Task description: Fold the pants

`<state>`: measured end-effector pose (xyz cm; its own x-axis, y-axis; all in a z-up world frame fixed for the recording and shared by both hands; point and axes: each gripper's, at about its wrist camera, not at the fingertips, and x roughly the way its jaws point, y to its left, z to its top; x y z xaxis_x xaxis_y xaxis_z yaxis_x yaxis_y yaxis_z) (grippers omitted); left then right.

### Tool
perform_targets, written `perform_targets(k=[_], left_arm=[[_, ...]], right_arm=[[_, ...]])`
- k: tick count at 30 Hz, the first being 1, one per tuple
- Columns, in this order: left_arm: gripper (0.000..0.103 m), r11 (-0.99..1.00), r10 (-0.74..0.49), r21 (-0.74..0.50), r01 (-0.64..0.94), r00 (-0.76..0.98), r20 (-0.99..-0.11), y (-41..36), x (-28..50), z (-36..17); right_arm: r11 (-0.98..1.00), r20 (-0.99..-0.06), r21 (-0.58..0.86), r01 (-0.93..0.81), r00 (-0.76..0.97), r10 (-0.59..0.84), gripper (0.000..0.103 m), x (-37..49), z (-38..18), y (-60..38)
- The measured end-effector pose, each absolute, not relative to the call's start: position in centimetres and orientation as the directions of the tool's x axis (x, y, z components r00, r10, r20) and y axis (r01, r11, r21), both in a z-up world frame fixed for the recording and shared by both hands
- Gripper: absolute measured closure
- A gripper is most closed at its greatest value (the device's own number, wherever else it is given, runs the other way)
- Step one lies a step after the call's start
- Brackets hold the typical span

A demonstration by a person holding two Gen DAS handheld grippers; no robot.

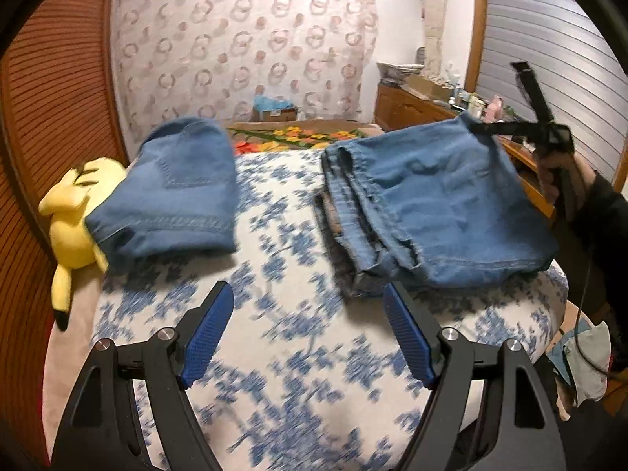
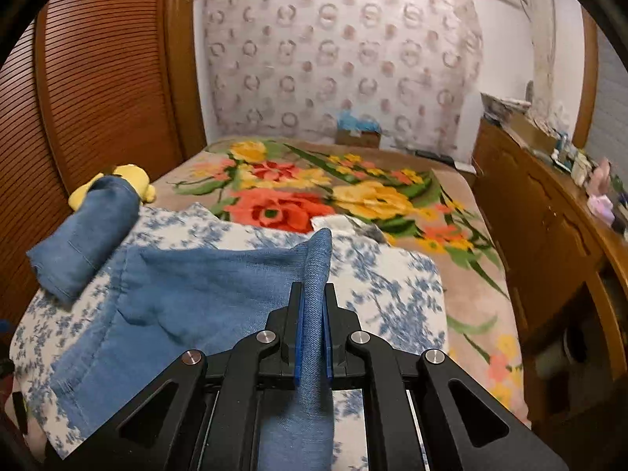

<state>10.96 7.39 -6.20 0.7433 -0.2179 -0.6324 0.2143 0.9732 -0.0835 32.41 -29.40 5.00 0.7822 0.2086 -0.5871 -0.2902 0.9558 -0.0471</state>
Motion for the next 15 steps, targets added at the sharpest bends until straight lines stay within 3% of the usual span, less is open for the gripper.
perform_targets(k=[4,10,15], left_arm=[[0.024,0.963,-0.25,-0.08,0.258,0.739,-0.626,4.9,11.9,-5.8],[0.024,0.948,-0.292,-0.089,0.305,0.727,-0.622,2.0,13.2,-5.7],[0.024,0.937,-0.315,-0.088,0.339,0.706,-0.634,-0.3,14.0,-6.5]], right_arm=[[0.96,-0.592,-0.012,-0.278,0.776,0.218,0.095,31.8,4.3,-29.3],[0.962,-0.604,0.047,-0.267,0.76,0.241,0.065,29.8,3.8,-30.6],[0.962,-0.625,0.06,-0.265,0.742,0.243,0.06,25.6,3.5,-32.0]])
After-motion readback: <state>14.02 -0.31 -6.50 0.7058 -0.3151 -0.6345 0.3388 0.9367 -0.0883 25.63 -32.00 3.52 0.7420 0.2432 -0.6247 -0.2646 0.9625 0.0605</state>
